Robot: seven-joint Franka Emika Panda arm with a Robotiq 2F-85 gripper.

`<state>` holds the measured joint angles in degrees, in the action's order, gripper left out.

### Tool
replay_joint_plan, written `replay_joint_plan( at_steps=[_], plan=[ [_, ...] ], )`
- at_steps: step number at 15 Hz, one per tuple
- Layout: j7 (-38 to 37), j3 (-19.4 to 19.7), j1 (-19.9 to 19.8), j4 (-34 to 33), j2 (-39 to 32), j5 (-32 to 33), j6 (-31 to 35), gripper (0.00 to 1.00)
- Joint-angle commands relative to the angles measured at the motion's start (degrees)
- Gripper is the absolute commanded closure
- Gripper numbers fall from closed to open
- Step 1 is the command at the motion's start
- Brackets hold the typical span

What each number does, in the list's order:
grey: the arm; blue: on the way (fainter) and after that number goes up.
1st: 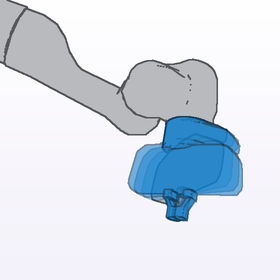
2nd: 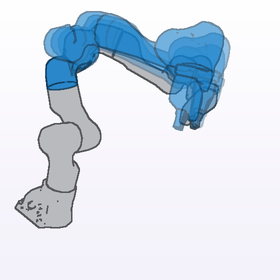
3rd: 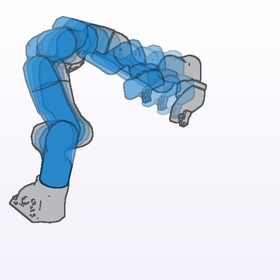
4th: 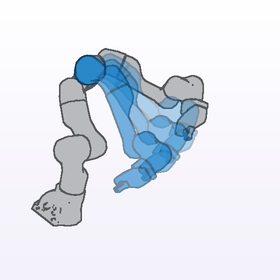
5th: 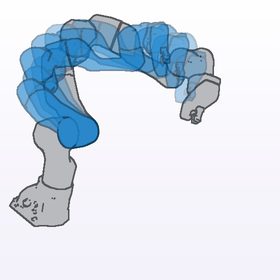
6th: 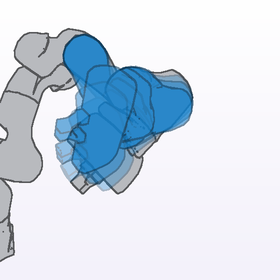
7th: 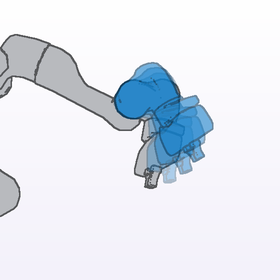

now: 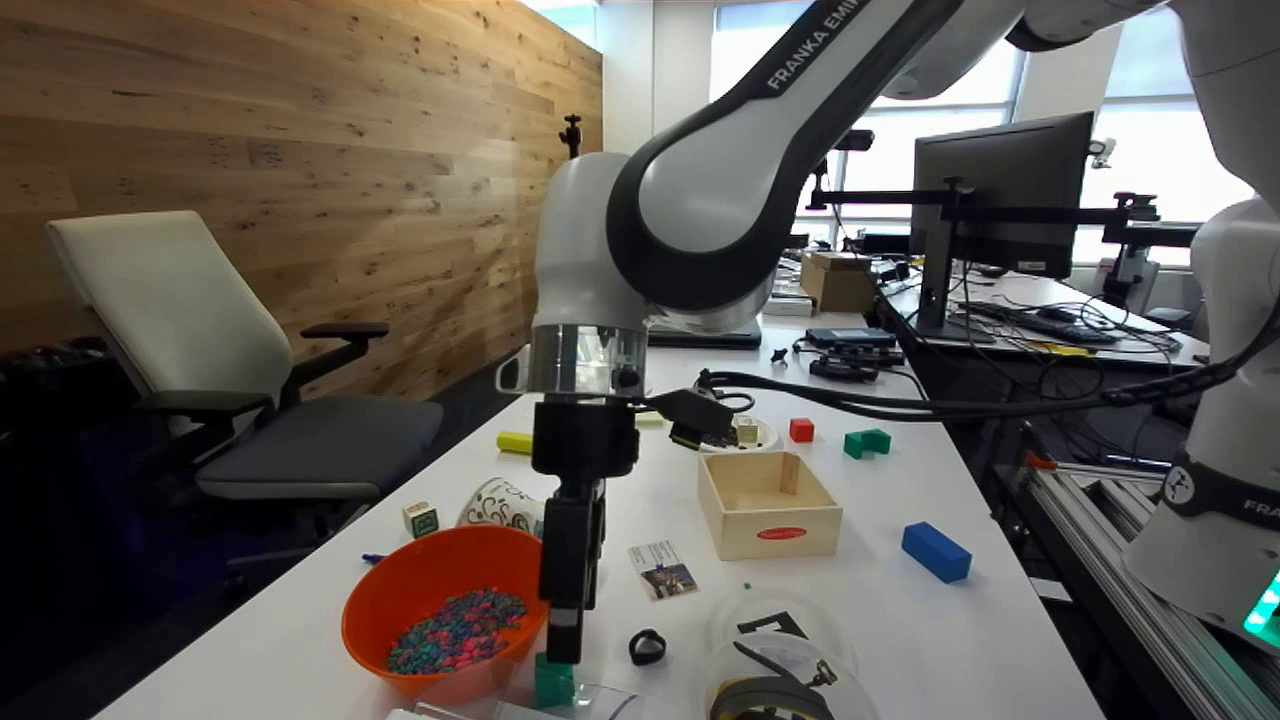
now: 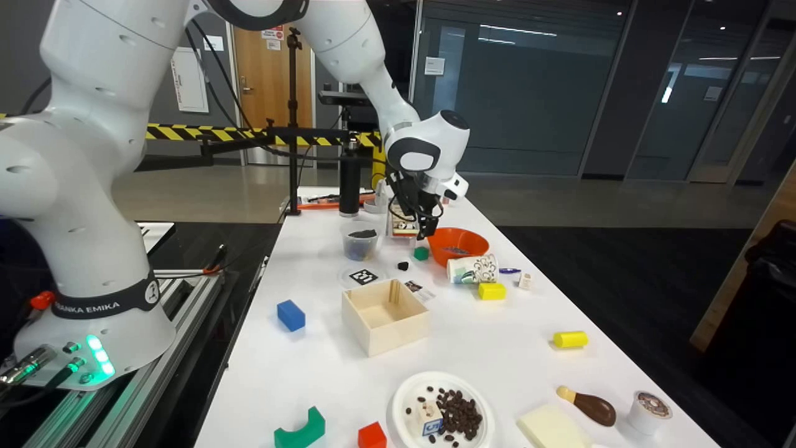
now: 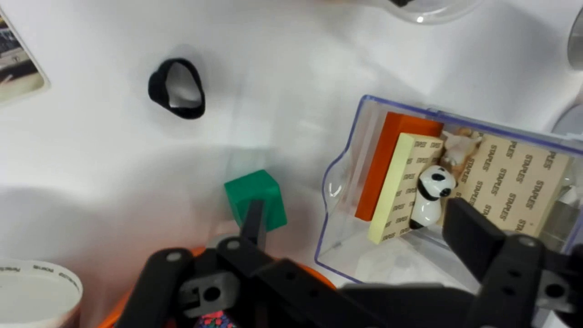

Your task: Put the brown object and panda in the white container on the left then close the container.

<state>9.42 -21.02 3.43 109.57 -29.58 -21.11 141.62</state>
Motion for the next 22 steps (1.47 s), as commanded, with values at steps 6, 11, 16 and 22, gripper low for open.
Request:
replay_joint_plan(
  at_steps=[6,11,16,22],
  plan=[
    [4.75,-1.02,-1.89,-2.4,-2.29,-10.61,-5.78,0.0],
    [7.08,-1.04,-1.81,-2.53,-3.45,-14.79,-4.14,0.0],
    [7.66,-0.45,-1.49,-3.02,-4.94,-16.14,-3.81,0.0],
    [8.15,-0.63,-1.77,-3.56,-6.46,-16.9,-3.26,0.38]
  ],
)
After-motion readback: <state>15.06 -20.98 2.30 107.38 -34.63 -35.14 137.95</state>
